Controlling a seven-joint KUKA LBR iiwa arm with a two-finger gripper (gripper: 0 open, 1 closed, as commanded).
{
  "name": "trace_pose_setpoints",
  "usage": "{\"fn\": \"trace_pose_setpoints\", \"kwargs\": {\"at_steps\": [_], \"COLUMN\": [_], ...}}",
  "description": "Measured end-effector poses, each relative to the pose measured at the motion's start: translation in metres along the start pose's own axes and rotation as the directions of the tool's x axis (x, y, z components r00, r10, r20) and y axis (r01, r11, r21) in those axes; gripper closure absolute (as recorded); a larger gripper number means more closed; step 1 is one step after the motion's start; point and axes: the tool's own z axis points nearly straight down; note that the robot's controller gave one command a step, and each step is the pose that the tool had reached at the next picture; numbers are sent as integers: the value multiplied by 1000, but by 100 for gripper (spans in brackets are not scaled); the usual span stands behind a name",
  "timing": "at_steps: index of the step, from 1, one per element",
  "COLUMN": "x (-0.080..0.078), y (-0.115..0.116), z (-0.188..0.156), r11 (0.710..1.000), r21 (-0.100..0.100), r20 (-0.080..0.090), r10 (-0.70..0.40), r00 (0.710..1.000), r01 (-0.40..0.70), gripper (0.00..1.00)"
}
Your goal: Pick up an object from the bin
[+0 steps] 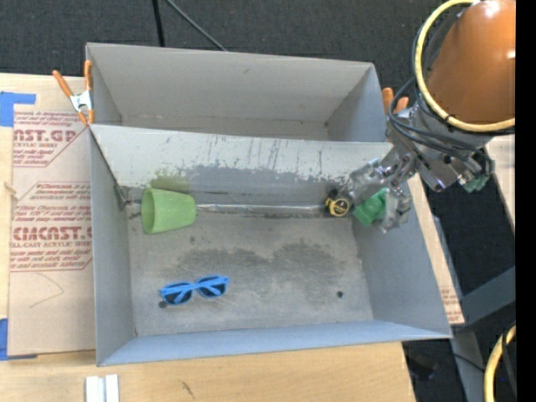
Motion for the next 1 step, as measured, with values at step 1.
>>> {"fn": "trace_pose_setpoints", "kwargs": {"at_steps": [1], "x": [-23], "y": [18], "z": [43], "r11": [949], "r21": [-4], "r20": [-2], "r10": [-317], "r00": [949], "r01": [317], "gripper": [100]}}
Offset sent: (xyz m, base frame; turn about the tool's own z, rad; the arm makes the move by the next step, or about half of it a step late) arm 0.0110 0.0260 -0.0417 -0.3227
